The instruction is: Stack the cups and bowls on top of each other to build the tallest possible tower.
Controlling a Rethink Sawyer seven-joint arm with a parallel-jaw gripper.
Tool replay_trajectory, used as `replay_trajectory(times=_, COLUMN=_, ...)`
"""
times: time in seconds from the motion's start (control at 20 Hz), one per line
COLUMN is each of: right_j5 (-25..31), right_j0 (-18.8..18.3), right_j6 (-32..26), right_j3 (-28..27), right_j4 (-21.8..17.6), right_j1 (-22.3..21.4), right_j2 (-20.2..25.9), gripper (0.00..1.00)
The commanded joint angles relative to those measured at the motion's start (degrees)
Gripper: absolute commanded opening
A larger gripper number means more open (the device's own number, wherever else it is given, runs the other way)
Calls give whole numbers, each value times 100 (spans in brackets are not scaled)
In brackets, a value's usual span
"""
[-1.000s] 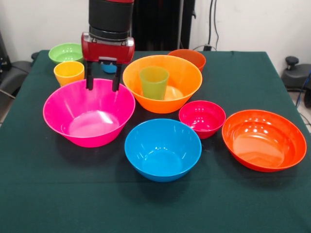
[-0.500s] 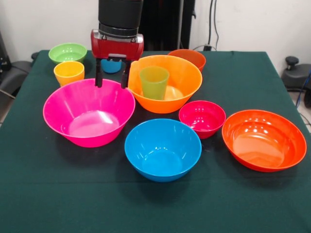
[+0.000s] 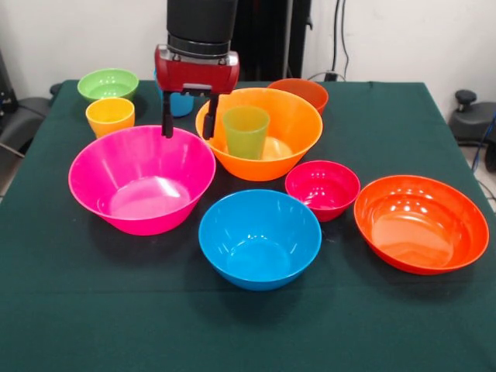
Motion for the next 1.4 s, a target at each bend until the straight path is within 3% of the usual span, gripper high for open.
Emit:
replay_trajectory(times=0.05, right_j5=290, right_j0=248, right_j6=326, right_j3=22, right_j4=79, right_j1=83, right_j2=216, gripper=100)
replay_trajectory(times=0.35, right_j5=306, right_j0=263, right_j6=262, right_j3=-126, right_j4=99, right_j1=206, right_j2=214, gripper=100)
replay_trajectory(times=0.6, right_j5=132, right_j0=157, right_j6=102, right_j3=-554, right_j4=-37, right_j1=694, right_j2=298, gripper=100)
replay_trajectory(times=0.95, right_j5=174, right_j0=-82, right_j6=-282, right_j3=-921, right_j4=-109, right_j1=1023, right_j2=530, gripper=100)
replay_trajectory(times=1.4, right_j5=-139, right_j0=-20, right_j6=-201, right_j3=-1221, right_j4=-303, right_j1=1389, right_j2=422, gripper=100)
